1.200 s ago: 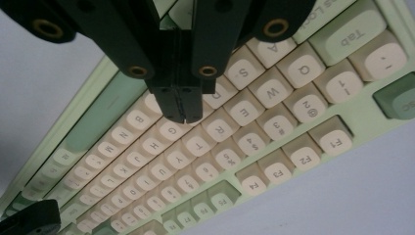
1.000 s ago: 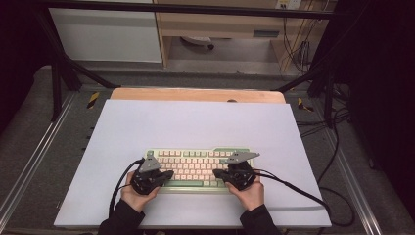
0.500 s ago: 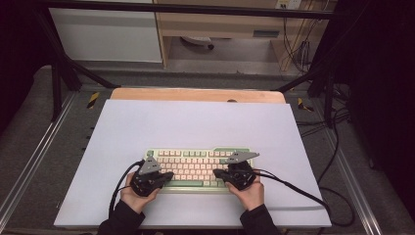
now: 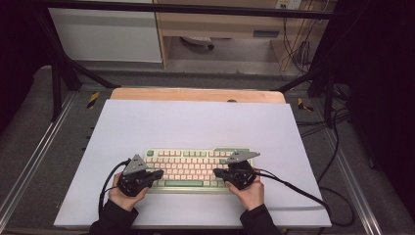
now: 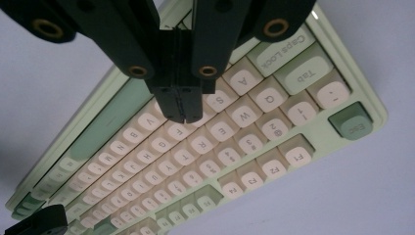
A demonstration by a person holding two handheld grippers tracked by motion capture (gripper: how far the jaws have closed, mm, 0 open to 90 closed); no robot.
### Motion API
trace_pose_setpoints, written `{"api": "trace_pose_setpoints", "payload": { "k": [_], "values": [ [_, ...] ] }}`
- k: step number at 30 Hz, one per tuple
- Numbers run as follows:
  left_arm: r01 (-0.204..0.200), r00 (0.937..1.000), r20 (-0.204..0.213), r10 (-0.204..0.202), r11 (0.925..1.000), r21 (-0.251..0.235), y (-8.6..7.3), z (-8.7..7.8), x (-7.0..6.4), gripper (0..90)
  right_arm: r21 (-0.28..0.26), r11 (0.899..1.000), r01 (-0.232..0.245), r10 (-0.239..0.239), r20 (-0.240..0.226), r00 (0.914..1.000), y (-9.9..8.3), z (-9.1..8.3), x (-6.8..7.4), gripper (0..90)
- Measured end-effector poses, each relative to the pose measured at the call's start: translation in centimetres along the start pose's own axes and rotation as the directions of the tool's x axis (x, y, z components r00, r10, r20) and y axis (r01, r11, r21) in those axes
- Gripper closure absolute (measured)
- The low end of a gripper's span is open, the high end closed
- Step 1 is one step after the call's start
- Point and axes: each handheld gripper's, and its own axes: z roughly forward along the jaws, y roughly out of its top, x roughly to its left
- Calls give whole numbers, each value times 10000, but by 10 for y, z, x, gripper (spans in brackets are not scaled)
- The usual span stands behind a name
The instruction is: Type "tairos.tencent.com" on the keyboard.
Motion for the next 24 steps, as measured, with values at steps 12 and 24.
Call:
{"api": "trace_pose_setpoints", "payload": {
  "k": [12,24],
  "values": [
    [167,9999,-8,-167,9998,48,-5,-4,10,900,-75,9997,-239,239,-41,9997,5,3,-2,900],
    [248,9997,11,-248,9997,-46,-7,-7,14,900,-204,9996,-217,217,15,9998,21,20,4,900]
  ]
}}
